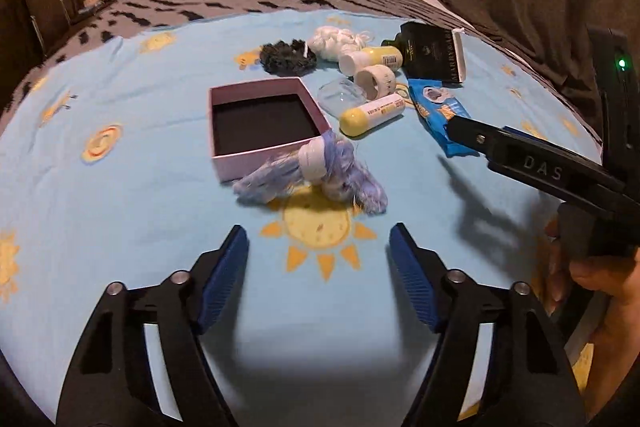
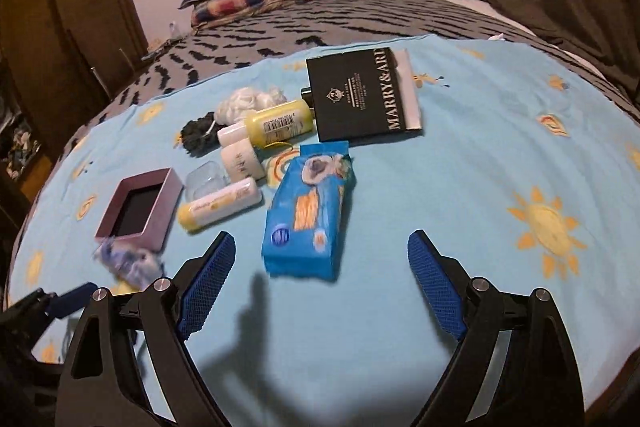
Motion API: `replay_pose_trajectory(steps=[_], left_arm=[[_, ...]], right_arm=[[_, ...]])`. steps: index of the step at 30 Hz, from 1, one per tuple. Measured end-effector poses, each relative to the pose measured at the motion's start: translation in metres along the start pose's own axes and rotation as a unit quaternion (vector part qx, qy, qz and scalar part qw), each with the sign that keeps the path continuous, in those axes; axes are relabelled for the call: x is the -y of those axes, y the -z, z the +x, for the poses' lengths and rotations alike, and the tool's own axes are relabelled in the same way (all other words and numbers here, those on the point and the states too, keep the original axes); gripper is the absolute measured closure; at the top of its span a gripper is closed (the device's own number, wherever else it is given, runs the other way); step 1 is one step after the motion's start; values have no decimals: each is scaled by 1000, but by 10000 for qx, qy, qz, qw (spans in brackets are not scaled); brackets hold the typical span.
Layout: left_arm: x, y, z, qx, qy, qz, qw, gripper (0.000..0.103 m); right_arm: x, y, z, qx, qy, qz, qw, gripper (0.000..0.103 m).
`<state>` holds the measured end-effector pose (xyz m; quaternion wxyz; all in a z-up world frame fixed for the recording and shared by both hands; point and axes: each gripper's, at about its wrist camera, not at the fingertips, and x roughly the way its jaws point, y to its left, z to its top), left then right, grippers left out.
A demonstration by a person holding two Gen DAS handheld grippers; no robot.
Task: Collect trash
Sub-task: 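Return both tools over the bed toward the remaining items, then grasp the blue wet-wipes pack with the right tool while the left tool grasps the crumpled cloth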
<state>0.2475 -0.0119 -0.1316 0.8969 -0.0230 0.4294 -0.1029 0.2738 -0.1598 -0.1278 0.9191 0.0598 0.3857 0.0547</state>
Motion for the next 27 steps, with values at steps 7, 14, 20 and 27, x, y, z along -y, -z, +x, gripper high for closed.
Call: replay_pose_trajectory(steps=[7,14,20,27], left_arm=[[5,-18,16,32,97,-49,9999,35],[2,-28,25,13,96,-136,9999,64],[-7,-25,19,26,173,-255,9995,84],[5,-10,-13,251,161,-67,9995,86]], right_arm=[[-7,-6,19,-206,119,-150,9996,29],[-2,-6,20,-161,206,-135,9996,61],[-1,-2,8,-115,149,-129,9997,62],[-5,11,-30,22,39,-155,9999,63]])
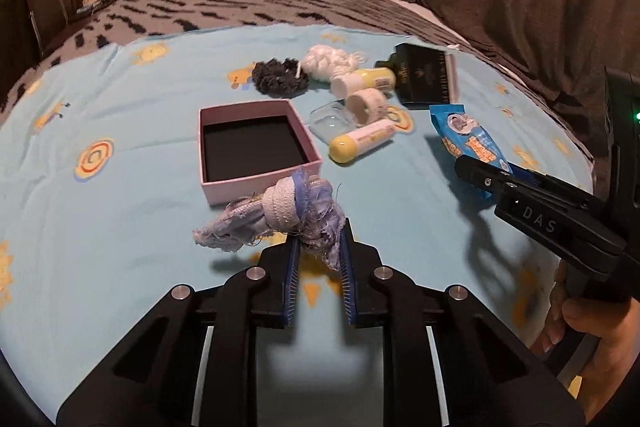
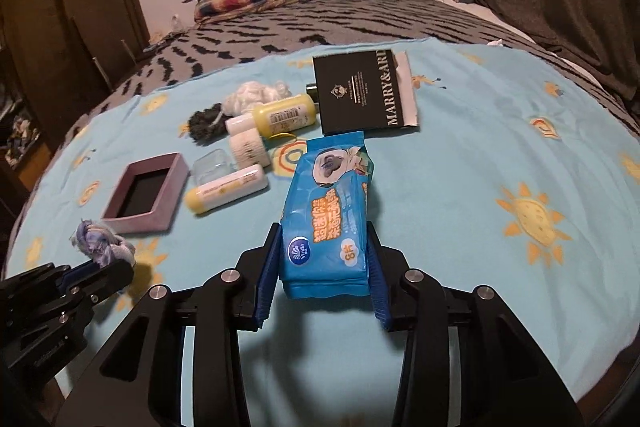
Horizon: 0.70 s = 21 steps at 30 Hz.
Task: Collect trash
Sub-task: 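Grasp the blue wet-wipes pack with the right tool while the left tool grasps the crumpled cloth, then lower wipes pack and cloth into the floor bin and open both tools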
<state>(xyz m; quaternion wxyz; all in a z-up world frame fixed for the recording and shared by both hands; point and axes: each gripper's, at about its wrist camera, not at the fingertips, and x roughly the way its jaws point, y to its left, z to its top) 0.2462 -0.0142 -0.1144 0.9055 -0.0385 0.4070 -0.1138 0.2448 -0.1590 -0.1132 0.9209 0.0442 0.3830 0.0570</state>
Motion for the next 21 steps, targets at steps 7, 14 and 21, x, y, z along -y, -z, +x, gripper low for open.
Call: replay_pose_trajectory(steps=[7,14,21], left_arm=[[17,19,-62,429,34,147,9990,86],[35,58,-110,566,256,309,9976,86],[48,112,-123,238,370,356,9984,86]], right_arm=[[-1,21,-68,367,-183,-29,9992,63],[-1,59,-140,617,-311,-176,9975,63],[-1,113,-156,253,-377,-195,9988,63]])
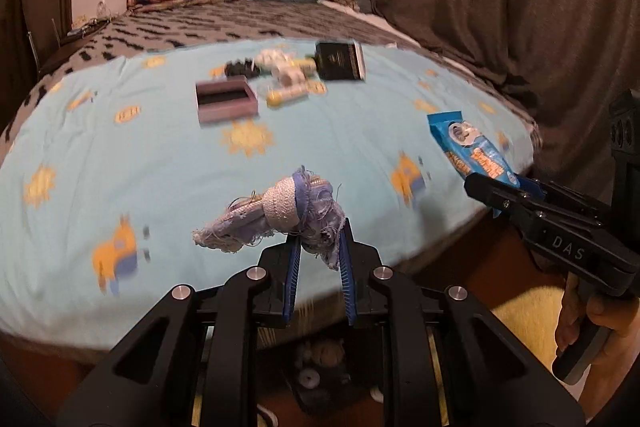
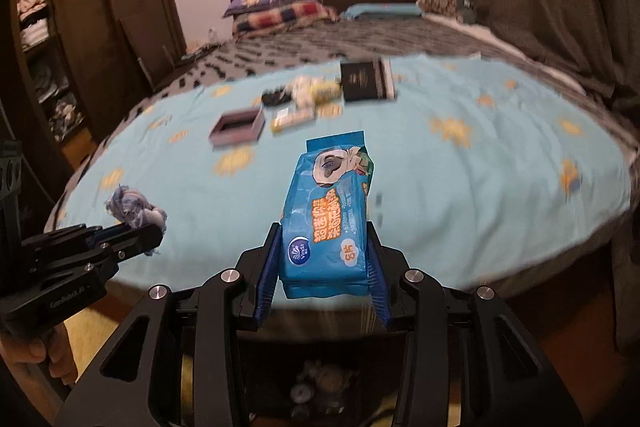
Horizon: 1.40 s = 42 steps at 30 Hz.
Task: Collect trash
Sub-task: 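Lower wipes pack and cloth into the floor bin and open both tools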
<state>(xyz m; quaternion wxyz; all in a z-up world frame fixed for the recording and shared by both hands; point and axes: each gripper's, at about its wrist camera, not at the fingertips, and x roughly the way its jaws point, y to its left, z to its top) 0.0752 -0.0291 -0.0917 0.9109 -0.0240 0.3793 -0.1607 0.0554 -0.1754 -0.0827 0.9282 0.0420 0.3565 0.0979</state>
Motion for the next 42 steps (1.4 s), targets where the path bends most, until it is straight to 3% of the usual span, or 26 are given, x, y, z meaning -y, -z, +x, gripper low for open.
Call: replay_pose_trajectory(steps=[9,15,22,32,39,42], left_arm=[[12,70,21,-705,122,34,9974,86],[11,120,58,-1396,264,-60,9898,86],[2,144,101,-1743,145,-199,9844,86],[-1,180,160,-2520,177,-254,9672,86],[-2,188,171,-2696,202,-257,9624,81],[-3,188,171,-2694,192,-275,9624,76]], right_arm=[[5,75,12,-799,-198,248,9963,63],[7,120,32,-1502,-380,381,9872,63],[17,154,80,-2144,-158,524,9752,63],[26,185,133,-2749,-114,852,9576,63],[22,186,149,-2879,-92,981,9526,60],[24,183,150,-2842,-97,1039,9531,46]])
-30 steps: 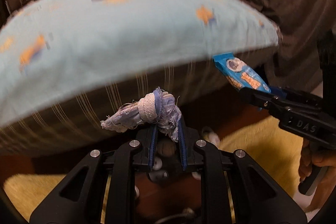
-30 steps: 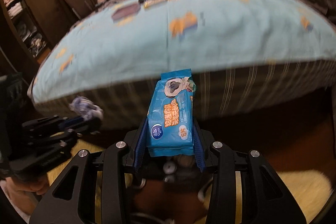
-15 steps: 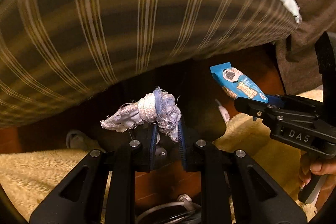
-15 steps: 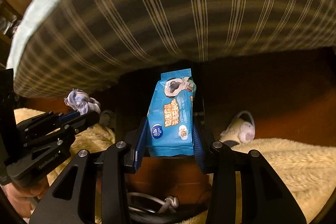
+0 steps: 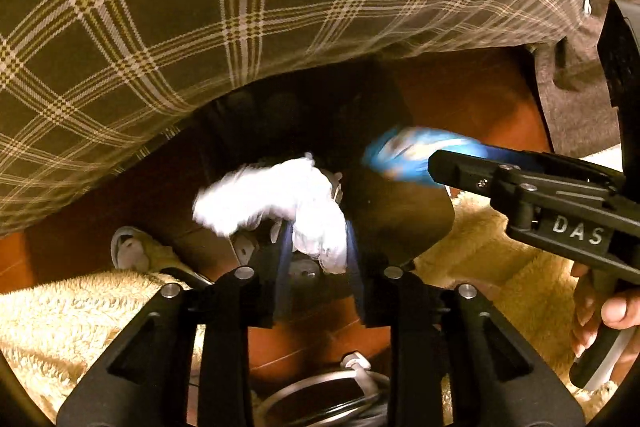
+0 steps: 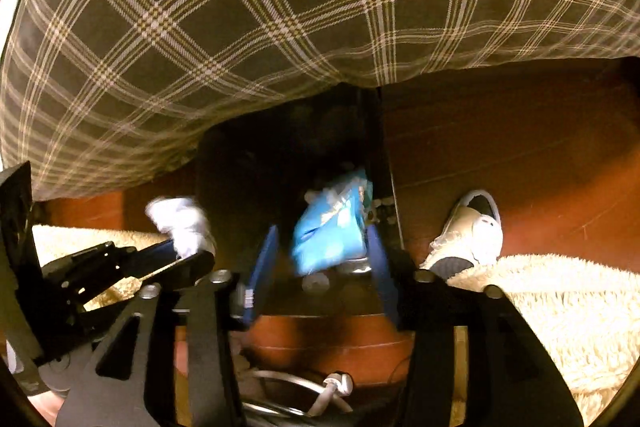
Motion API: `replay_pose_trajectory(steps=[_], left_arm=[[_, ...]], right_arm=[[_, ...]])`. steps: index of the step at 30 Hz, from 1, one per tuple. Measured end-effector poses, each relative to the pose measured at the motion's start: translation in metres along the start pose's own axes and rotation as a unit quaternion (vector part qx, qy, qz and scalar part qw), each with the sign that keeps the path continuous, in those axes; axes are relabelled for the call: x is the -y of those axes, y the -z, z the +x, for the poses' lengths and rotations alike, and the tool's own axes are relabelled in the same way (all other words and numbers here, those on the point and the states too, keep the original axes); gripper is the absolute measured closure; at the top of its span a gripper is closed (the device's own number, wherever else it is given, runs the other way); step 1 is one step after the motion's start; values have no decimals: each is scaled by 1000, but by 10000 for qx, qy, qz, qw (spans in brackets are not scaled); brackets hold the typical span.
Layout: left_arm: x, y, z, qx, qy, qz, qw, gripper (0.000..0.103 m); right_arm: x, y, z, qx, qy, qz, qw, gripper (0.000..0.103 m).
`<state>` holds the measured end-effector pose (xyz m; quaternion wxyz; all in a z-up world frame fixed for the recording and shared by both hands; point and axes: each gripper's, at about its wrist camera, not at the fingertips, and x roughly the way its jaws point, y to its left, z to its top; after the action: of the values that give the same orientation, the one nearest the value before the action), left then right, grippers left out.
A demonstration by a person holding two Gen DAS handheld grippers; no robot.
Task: Collect trash
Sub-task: 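Lower wipes pack and cloth into the floor bin and open both tools, then grasp the black MARRY&ARD card with the right tool while the left tool grasps the pink box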
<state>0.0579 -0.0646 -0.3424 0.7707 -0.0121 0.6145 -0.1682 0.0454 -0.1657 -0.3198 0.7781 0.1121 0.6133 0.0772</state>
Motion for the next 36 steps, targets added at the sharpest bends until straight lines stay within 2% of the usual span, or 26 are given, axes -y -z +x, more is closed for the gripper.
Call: replay_pose_trajectory(steps=[2,7,11,13,15,17,19,21,25,31,36], left_arm=[[-1,2,-5,30,9,9,10000,72],[4,-2,-22,243,-126,63,9996,40],[9,-7,-50,548,-127,91,9984,28],[13,-10,-75,805,-177,144,9965,22],[17,-12,-94,1002,-204,195,9946,17],[23,-16,-123,1345,-300,324,9899,12],[27,-22,-146,1657,-412,401,9845,9],[28,-29,-170,1919,-493,447,9791,8],[26,-44,-209,2318,-599,427,9700,8],[13,-79,-239,2595,-849,308,9615,8],[-9,-117,-239,2606,-1066,137,9594,8]], right_arm=[[1,-2,-4,65,-7,6,10000,46],[6,-9,-26,389,6,65,9992,42],[10,-14,-53,790,101,89,9968,29],[9,-17,-74,1066,121,84,9942,27],[7,-20,-98,1373,102,75,9904,17],[4,-24,-120,1700,115,34,9854,11],[0,-30,-142,1983,153,-72,9800,11],[-5,-36,-162,2206,186,-165,9750,5],[-12,-54,-195,2574,132,-300,9657,4],[-18,-97,-214,2840,155,-378,9579,4],[-33,-139,-211,2939,364,-528,9537,4]])
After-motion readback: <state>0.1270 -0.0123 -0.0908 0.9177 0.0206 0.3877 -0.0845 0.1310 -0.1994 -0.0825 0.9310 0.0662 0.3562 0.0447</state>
